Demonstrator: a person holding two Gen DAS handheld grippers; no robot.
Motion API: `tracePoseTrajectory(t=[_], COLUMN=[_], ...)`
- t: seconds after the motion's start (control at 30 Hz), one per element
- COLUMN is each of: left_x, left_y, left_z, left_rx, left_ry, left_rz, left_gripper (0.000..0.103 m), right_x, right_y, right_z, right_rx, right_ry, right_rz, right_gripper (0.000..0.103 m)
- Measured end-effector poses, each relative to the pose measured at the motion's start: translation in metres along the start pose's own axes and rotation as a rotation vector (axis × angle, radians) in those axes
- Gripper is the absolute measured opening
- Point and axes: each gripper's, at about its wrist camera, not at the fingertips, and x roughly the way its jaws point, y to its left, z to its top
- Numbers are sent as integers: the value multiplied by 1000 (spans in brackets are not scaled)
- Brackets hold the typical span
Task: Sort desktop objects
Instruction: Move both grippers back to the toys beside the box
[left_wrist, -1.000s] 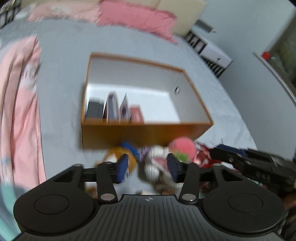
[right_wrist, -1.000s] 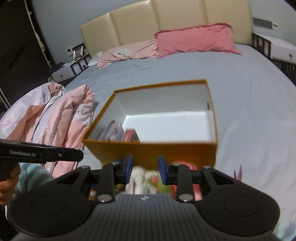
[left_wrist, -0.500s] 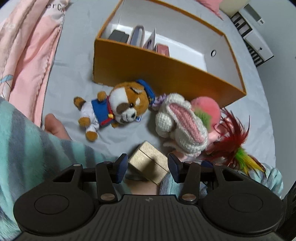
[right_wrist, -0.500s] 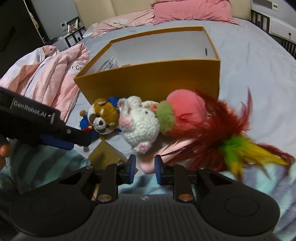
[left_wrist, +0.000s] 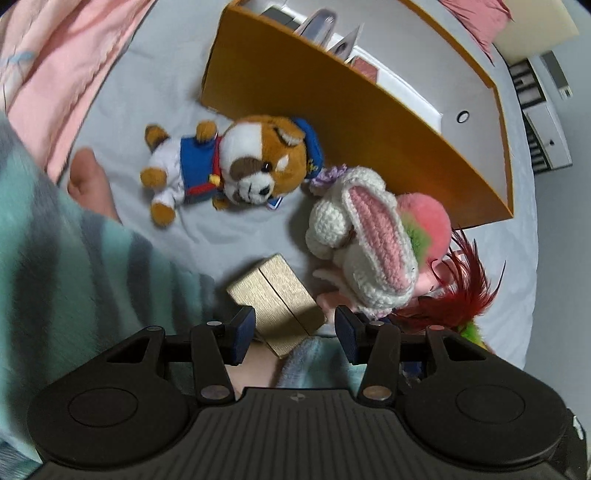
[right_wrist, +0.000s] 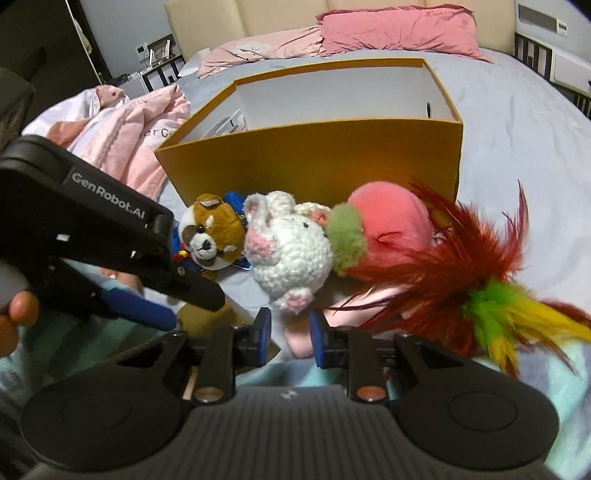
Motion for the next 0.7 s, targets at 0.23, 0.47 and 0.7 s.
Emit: tracePoseTrajectory(t=[0.23,0.47,0.7], left_x=[2,5,6], left_y=[7,1,-8], left_z=[4,10,3], left_rx=[-93,-68,39], left_ry=[-36,-52,-55], left_rz=[-32,-18,21], left_gripper=[55,59,64], right_x=[13,18,20], right_y=[9,14,14], right_z=[-7,-11,-11], right_rx=[-36,-37,-33], right_ry=[34,58,72], right_rz=[30,92,107], right_gripper=[24,18,18])
